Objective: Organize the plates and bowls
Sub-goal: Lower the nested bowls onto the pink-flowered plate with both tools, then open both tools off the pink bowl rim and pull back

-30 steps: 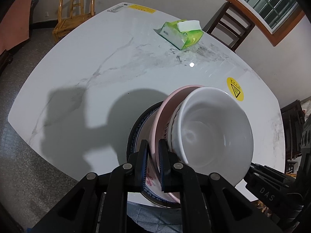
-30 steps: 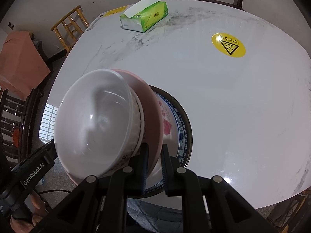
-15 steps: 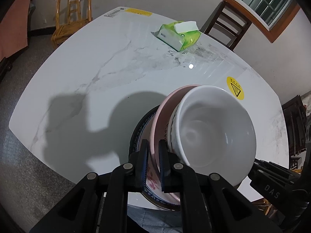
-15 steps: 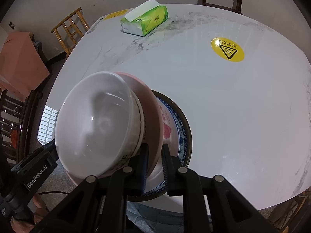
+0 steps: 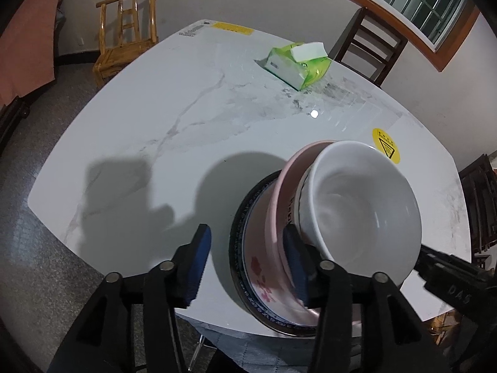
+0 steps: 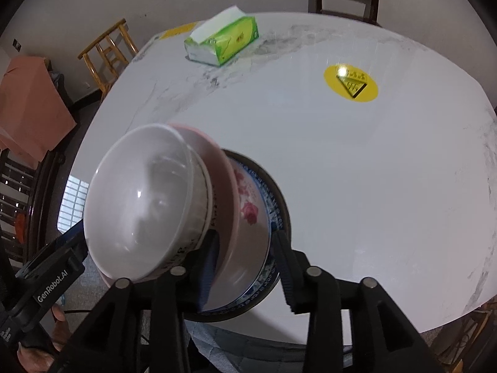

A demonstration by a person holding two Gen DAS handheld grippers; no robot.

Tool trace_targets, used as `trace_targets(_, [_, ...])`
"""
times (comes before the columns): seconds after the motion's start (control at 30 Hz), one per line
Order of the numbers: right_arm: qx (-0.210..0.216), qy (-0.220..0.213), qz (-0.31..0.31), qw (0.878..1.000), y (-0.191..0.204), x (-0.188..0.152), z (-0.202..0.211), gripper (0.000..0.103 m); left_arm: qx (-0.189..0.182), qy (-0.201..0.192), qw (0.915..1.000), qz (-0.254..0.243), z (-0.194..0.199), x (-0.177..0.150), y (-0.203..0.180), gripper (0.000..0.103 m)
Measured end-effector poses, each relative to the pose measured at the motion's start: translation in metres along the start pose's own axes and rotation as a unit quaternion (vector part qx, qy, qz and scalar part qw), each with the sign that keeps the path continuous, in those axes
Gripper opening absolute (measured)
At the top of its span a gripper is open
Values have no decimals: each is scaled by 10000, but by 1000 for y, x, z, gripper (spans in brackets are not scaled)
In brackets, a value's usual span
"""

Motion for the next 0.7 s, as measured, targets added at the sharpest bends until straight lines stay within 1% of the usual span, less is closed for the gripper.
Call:
trace_targets(0.03, [13,-31,-1,10000,-1,0,2,43,26,-51,10000,-4,3,-1,1,49])
trace_targets(0.1, [114,-137,-44,9998,-4,1,8,51,64,-124,9999,19,8,-2,2,53])
trace_targets(0.27, [298,-399,-22,9988,-14,-3,24,58,331,-394,9986,-82,25,-9,1,56])
trace_targets(0.3, [310,-457,-6,9985,-16,-5,27,59,388,-445,9982,-100,29,-10,1,58])
trace_targets(0.33, [321,-554,49,9979,-18,-7,30,59,468,-526,9974,-144,33,-13,-1,59])
trace_targets(0.4, [355,-809,258,9958,-20,-14,36,60,572,-648,9961,-203,40,-17,-4,70])
trace_targets(0.47, [510,-1142,601,9903,-20,-26,45,60,705,-784,9939,-309,48,-24,-9,75])
trace_targets(0.57, [720,-1391,884,9837,-21,-43,54,62,829,-892,9917,-402,56,-31,-16,77])
trace_targets(0.7, [869,-1451,1025,9803,-26,-59,56,66,936,-982,9896,-480,62,-37,-27,80])
Point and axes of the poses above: each gripper's, at about its wrist camera, not at the fingertips, and z roughly against the way its jaws point, y to its left, x to its top, the point moved 2 cm from there along -z, roughly the way its jaws point, and after that the axes turned 14 degrees about -z, right-handed, at the moved point
